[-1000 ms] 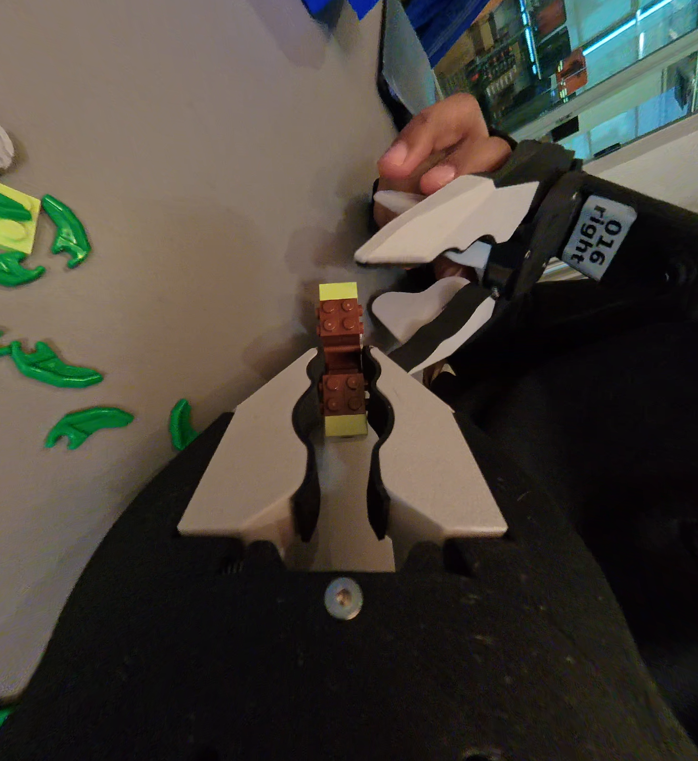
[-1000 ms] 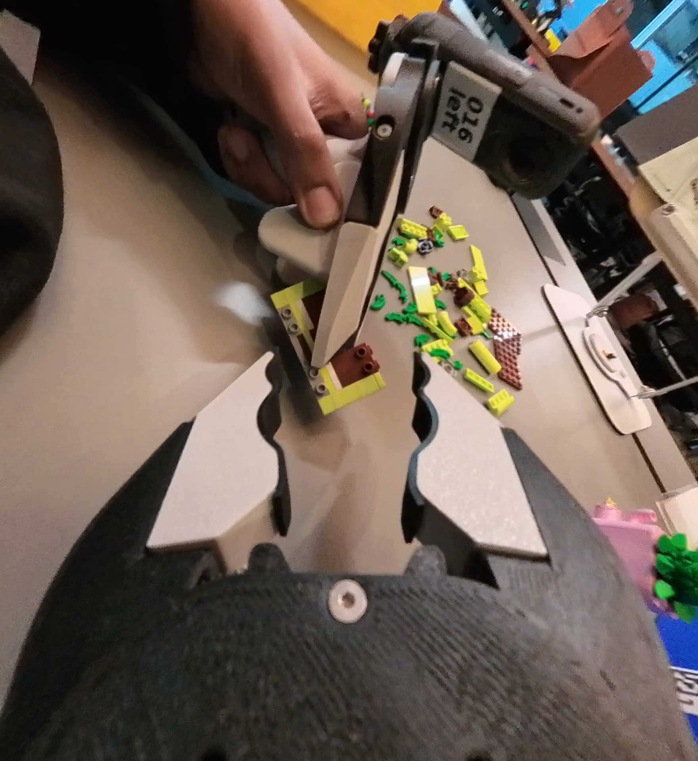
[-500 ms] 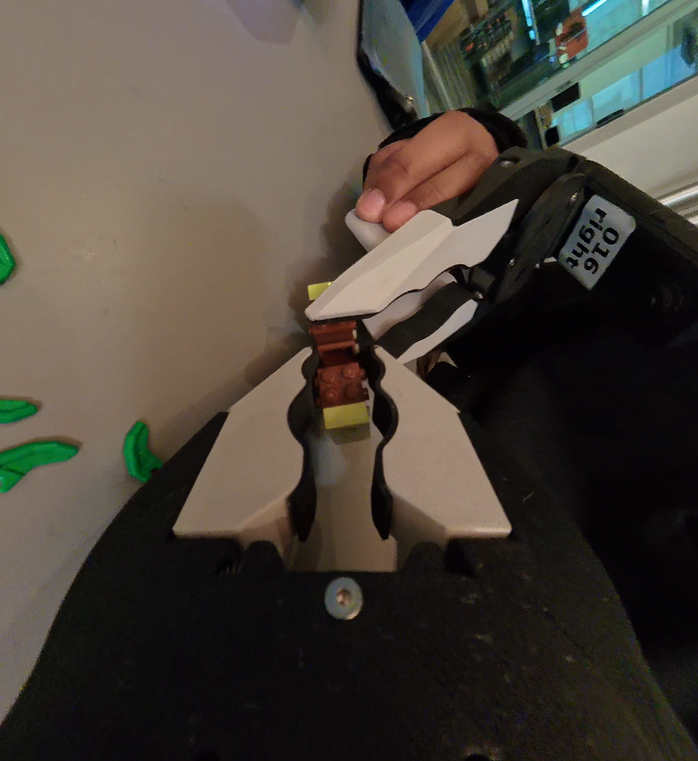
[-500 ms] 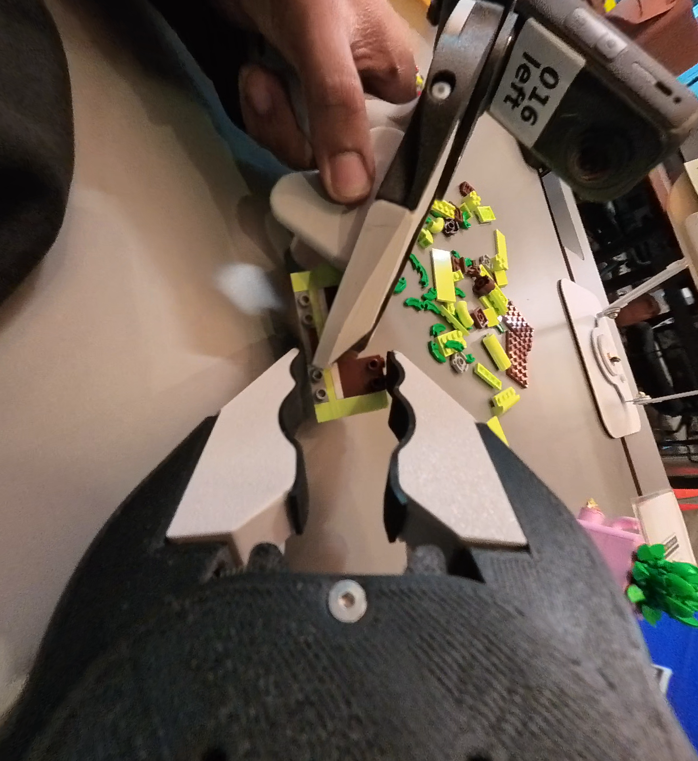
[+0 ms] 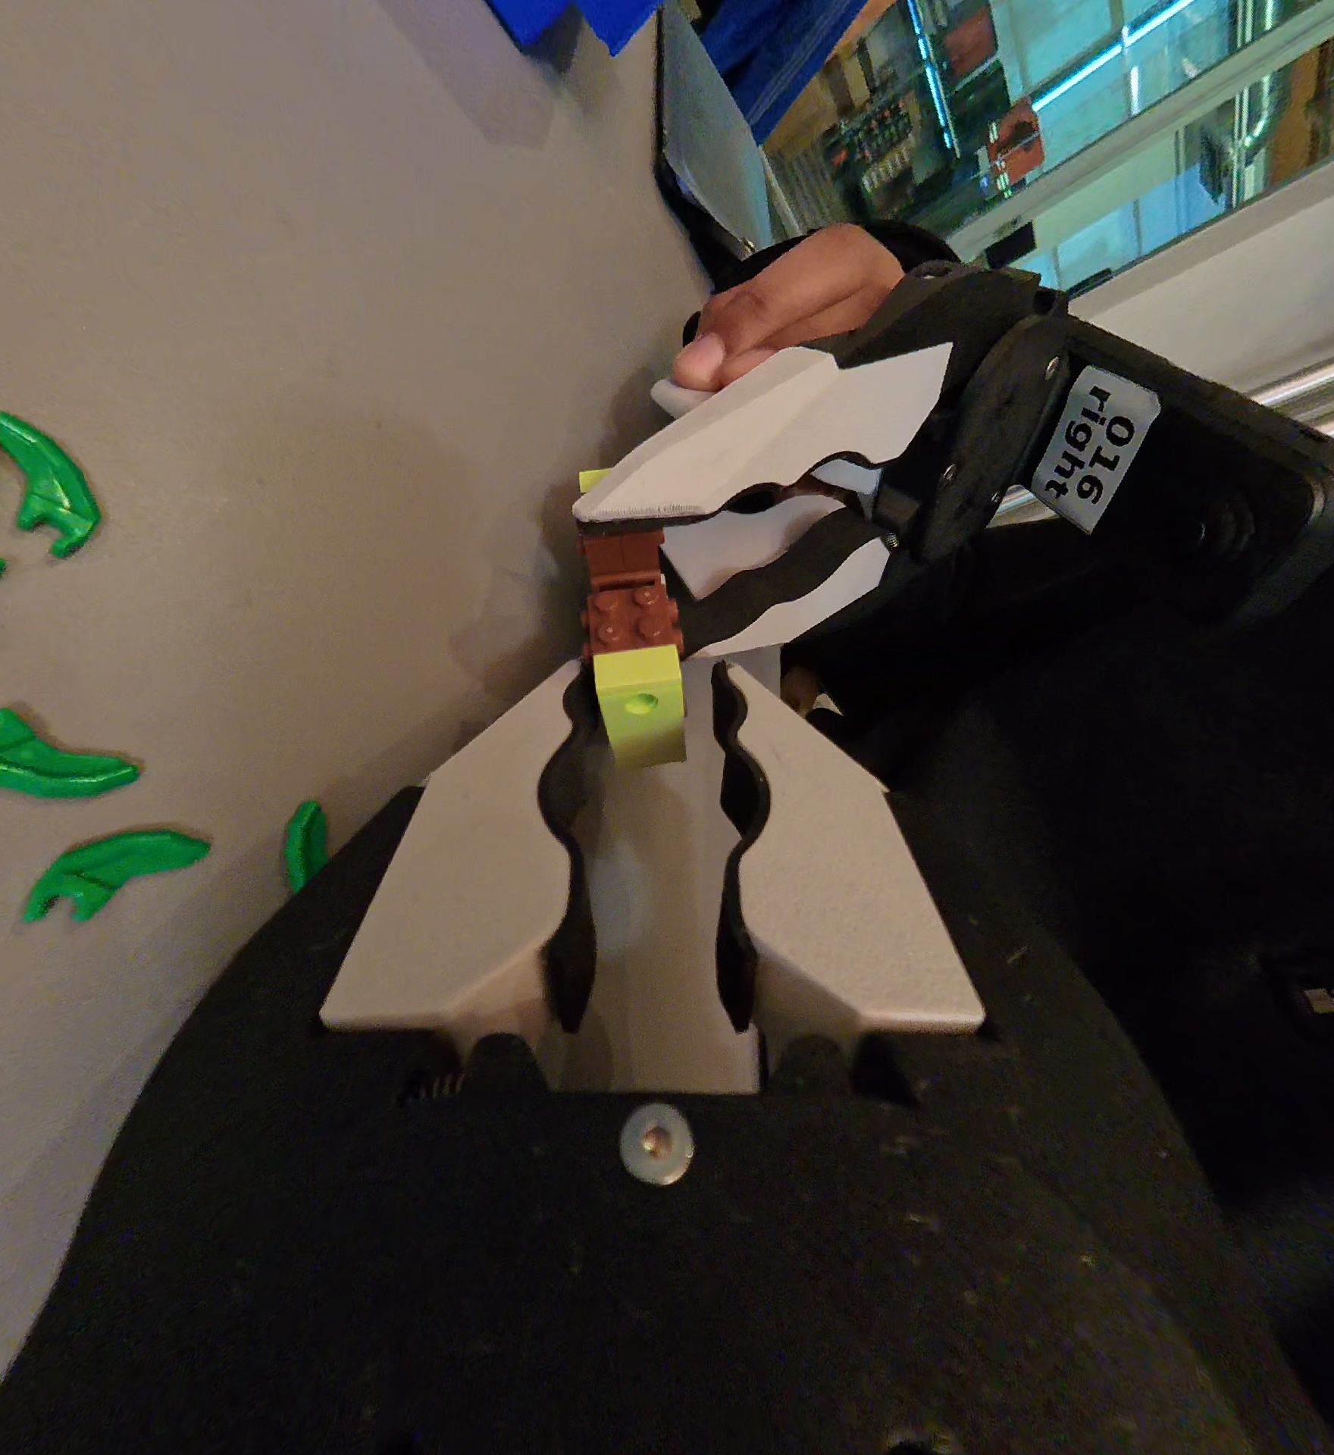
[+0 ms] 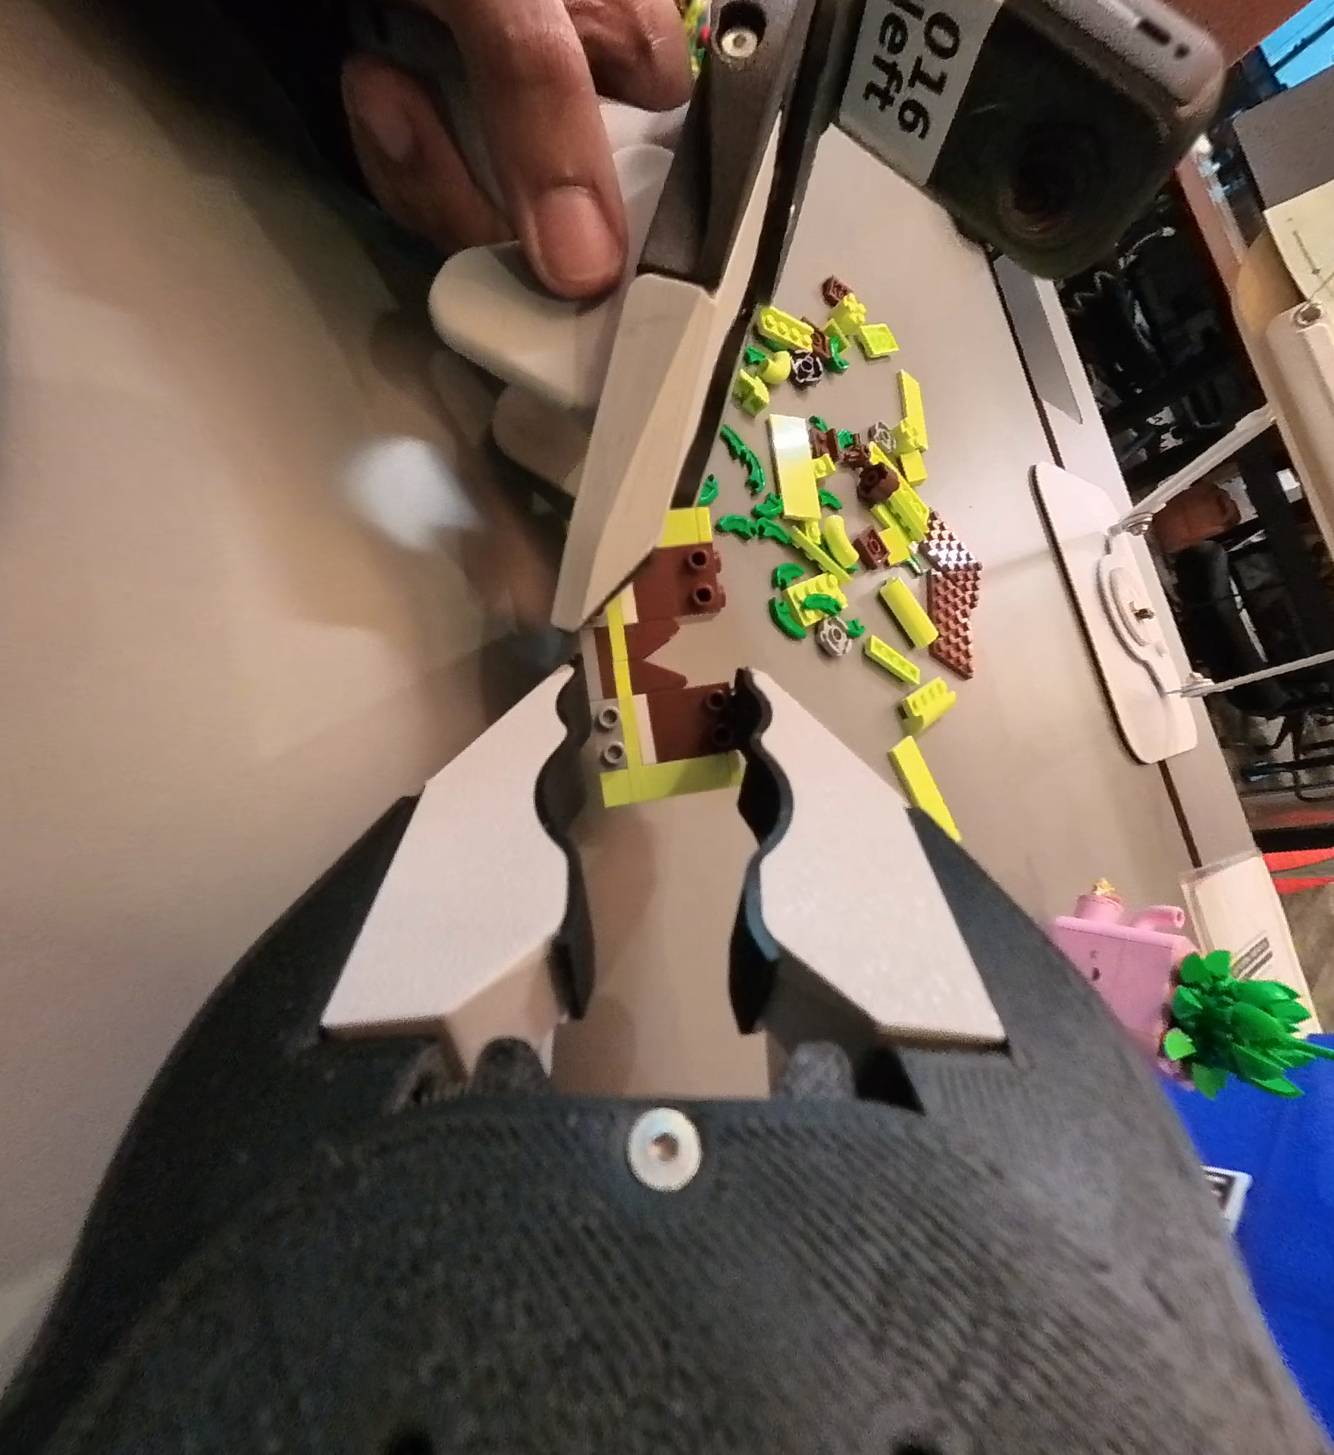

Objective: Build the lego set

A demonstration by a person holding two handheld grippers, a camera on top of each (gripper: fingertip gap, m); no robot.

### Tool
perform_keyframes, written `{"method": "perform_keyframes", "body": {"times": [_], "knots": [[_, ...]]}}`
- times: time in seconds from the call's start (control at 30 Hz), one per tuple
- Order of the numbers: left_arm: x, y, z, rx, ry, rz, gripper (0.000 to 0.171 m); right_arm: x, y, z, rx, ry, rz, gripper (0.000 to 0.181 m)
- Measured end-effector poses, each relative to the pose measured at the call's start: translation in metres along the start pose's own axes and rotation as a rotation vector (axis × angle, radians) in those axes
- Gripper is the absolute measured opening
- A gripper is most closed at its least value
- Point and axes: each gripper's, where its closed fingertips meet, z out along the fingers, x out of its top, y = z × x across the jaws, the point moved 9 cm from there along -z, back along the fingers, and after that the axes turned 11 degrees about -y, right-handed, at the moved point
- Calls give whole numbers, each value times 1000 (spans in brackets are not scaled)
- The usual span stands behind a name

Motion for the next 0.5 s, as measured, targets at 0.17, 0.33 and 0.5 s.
{"method": "perform_keyframes", "body": {"times": [0.17,0.33,0.5], "knots": [[0,-3,-2,5,19,-13,18,-1,1,1,-30,24,10,35],[0,-8,-2,47,24,-42,16,-1,-3,5,-36,18,16,44],[0,-10,-2,84,41,-56,17,3,-4,7,-61,-3,12,42]]}}
